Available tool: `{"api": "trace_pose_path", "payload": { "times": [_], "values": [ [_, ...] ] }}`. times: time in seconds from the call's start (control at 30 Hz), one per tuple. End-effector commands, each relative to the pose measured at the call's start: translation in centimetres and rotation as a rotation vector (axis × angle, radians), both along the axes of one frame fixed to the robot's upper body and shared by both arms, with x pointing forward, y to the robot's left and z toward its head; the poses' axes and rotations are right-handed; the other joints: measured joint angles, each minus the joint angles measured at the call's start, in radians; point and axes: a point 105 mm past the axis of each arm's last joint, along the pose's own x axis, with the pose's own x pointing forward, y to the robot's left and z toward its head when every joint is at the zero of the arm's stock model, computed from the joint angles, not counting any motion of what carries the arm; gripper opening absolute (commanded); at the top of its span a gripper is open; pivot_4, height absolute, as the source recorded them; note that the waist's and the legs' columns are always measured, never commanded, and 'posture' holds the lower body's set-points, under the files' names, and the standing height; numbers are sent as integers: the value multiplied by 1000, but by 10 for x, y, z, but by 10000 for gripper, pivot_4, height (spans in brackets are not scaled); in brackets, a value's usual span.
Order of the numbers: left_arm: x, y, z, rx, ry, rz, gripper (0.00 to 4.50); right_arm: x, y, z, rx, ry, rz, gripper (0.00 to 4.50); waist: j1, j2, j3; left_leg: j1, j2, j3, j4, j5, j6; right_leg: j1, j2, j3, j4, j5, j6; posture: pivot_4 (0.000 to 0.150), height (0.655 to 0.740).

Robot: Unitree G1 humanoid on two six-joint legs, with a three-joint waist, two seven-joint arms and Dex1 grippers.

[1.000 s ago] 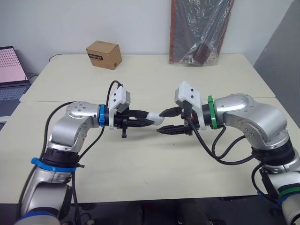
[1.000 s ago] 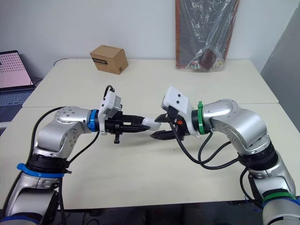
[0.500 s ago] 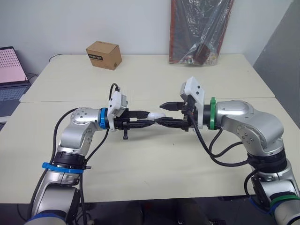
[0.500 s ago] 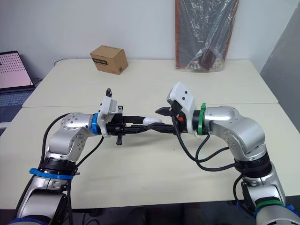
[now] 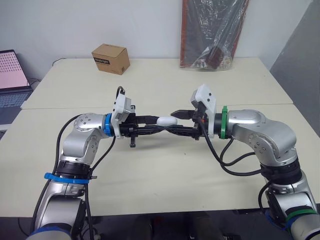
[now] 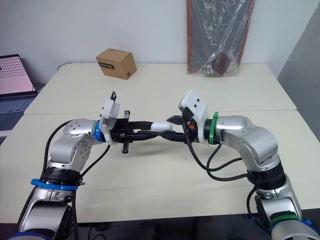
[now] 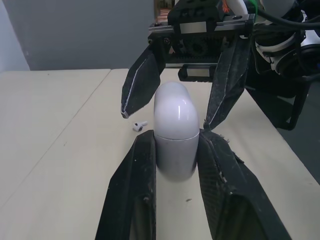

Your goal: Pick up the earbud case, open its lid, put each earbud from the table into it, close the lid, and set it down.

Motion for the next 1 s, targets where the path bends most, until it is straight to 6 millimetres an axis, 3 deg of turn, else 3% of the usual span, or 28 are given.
{"api": "trace_pose_path", "payload": {
  "times": [0.03, 0.5, 1.0],
  "values": [
    [-7, 0, 14, -12, -56, -30, 7858, 2, 0, 7, 10, -35, -6, 28549, 0, 0, 0, 0, 0, 0, 0, 0, 0, 0, 0, 0, 0, 0, 0, 1500, 7400],
    [-12, 4, 10, 5, -50, -34, 7858, 6, -2, 7, 13, -25, -13, 28549, 0, 0, 0, 0, 0, 0, 0, 0, 0, 0, 0, 0, 0, 0, 0, 1500, 7400],
    [-20, 5, -5, 33, -35, -45, 7858, 8, 0, 21, 76, -20, 1, 28549, 0, 0, 0, 0, 0, 0, 0, 0, 0, 0, 0, 0, 0, 0, 0, 1500, 7400]
  ]
}}
